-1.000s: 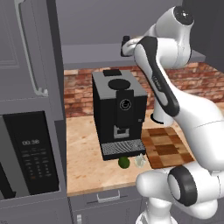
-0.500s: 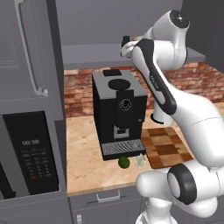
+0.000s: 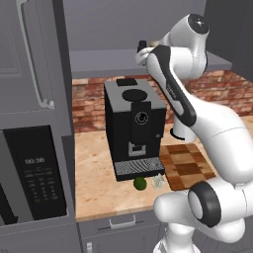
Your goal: Open the cabinet. Place the bowl and condiment on the counter. Then place the lime and garlic on the cutting board.
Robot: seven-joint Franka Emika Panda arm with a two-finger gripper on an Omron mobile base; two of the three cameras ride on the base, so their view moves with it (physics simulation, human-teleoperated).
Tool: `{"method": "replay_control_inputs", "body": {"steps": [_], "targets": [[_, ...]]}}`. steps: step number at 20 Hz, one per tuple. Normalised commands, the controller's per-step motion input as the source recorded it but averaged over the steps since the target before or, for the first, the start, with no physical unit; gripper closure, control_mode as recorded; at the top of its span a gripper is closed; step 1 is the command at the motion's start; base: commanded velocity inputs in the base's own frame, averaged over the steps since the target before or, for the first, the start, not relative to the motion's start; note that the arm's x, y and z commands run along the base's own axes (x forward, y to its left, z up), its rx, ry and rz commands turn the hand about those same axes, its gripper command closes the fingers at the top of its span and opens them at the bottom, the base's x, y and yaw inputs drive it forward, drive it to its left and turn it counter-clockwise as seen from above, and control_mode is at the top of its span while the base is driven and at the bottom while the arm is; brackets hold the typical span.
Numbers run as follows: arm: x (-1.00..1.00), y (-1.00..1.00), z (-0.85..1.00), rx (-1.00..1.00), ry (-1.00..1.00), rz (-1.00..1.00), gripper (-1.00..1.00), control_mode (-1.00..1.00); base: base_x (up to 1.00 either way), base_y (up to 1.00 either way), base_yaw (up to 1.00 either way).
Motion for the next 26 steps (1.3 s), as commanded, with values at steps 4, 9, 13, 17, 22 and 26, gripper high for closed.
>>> {"method": "replay_control_inputs", "body": {"steps": [4,9,13,17,22,26], "targets": [[0.16,0.01,-0.01,0.0,0.0,0.0,-1.0,-1.0,0.0,0.0,0.0],[0.19,0.02,-0.03,0.0,0.0,0.0,-1.0,-1.0,0.0,0.0,0.0],[0.17,0.03,-0.08,0.0,0.0,0.0,-1.0,-1.0,0.0,0.0,0.0],[0.2,0.04,-0.12,0.0,0.0,0.0,-1.0,-1.0,0.0,0.0,0.0],[0.21,0.02,-0.07,0.0,0.0,0.0,-1.0,-1.0,0.0,0.0,0.0],[0.21,0.01,-0.03,0.0,0.0,0.0,-1.0,-1.0,0.0,0.0,0.0]]}}
